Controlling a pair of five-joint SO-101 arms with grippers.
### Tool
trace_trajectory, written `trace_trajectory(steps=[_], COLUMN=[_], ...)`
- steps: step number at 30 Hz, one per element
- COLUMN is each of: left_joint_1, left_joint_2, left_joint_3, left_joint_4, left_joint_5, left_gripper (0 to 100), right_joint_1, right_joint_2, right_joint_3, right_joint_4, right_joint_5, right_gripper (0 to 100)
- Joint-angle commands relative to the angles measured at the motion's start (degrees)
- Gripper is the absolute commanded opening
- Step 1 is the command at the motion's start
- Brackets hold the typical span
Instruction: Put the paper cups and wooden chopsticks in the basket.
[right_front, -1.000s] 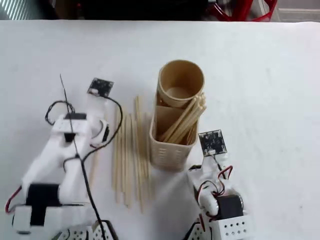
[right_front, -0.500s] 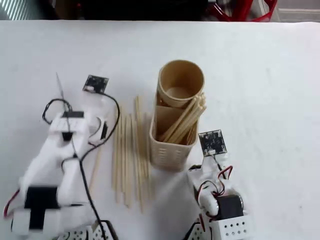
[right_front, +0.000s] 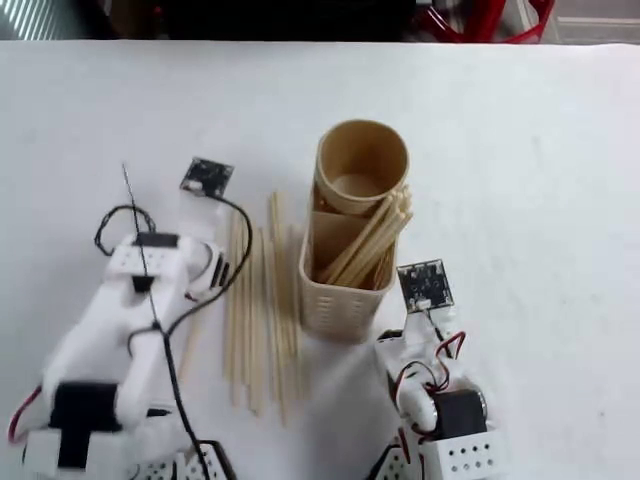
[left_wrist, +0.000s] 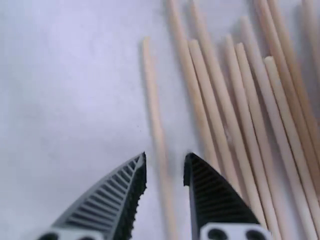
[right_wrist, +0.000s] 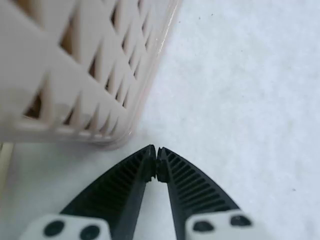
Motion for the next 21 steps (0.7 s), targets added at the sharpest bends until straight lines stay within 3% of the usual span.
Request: trace_trajectory(steps=[1,4,10,18,21], left_joint_1=[-1.5,-1.7,-1.7,-2.9,-4.1], left_joint_2=[7.9,13.6,16.6,15.8,9.3], left_joint_3=[-8.9,-14.9,-18.0,-18.5,-18.2], left_joint_4=[4.0,9.5,12.0,12.0,12.2], left_joint_5=[0.3,2.0,2.0,2.4,2.5], left_gripper=[14,13,2,2,2], right_joint_1=[0.0,0.0,0.0,0.0,0.0], right_joint_2=[-0.4,-0.4,-0.4,-0.4,-0.4], right_joint_3=[0.5,0.5,0.5,0.5,0.5], right_joint_4=[0.2,0.2,0.2,0.2,0.2], right_joint_5=[0.1,0.1,0.1,0.1,0.1], right_gripper=[1.9,1.9,1.9,1.9,1.9])
